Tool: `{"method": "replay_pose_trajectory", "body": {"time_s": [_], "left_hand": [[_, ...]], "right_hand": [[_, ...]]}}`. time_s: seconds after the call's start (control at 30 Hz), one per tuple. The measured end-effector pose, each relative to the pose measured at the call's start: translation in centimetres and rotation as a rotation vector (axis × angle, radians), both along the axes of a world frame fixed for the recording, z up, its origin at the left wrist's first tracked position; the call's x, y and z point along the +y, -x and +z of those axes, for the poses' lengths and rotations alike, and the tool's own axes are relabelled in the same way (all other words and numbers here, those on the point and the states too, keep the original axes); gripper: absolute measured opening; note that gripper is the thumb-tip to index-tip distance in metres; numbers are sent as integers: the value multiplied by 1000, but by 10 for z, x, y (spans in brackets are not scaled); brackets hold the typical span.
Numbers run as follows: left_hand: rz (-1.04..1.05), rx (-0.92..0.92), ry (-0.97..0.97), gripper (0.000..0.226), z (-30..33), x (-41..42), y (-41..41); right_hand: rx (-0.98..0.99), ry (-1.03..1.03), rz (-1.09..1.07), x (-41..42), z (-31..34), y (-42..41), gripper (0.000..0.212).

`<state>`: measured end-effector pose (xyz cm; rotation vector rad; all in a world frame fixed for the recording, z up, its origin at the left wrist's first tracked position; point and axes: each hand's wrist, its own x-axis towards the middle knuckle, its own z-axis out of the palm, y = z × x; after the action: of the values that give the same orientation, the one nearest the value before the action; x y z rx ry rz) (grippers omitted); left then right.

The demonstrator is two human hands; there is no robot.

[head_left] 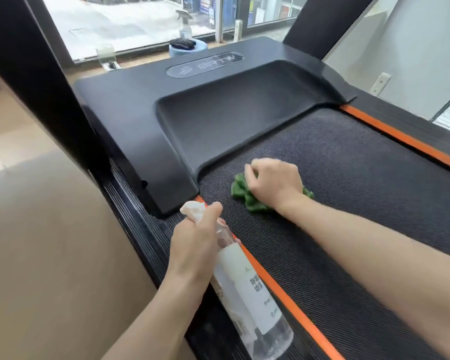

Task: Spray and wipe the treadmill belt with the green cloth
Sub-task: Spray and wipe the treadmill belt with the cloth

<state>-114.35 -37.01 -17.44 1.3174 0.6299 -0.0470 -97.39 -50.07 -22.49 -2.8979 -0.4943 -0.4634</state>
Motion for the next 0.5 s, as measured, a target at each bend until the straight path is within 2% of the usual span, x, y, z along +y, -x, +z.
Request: {"method": "replay_pose_trajectory", "body": {"time_s": [0.07, 0.17, 0.33, 0.4, 0.5], "left_hand": [[-16, -25, -23, 39, -3, 2, 1], [-28, -35, -81, 44, -10, 5, 2], [-46, -57, -78, 50, -9, 3, -3], [-63, -71, -81, 52, -9, 2, -2], [-59, -81, -88, 48, -9, 5, 2]], "right_hand": [[107, -8, -218, 25, 7, -32, 42], [139, -4, -238, 29, 12, -19, 44], [61, 8, 144, -32, -1, 118, 34], [34, 25, 287, -46, -2, 131, 33], [-31, 100, 377, -43, 0, 90, 34]]}}
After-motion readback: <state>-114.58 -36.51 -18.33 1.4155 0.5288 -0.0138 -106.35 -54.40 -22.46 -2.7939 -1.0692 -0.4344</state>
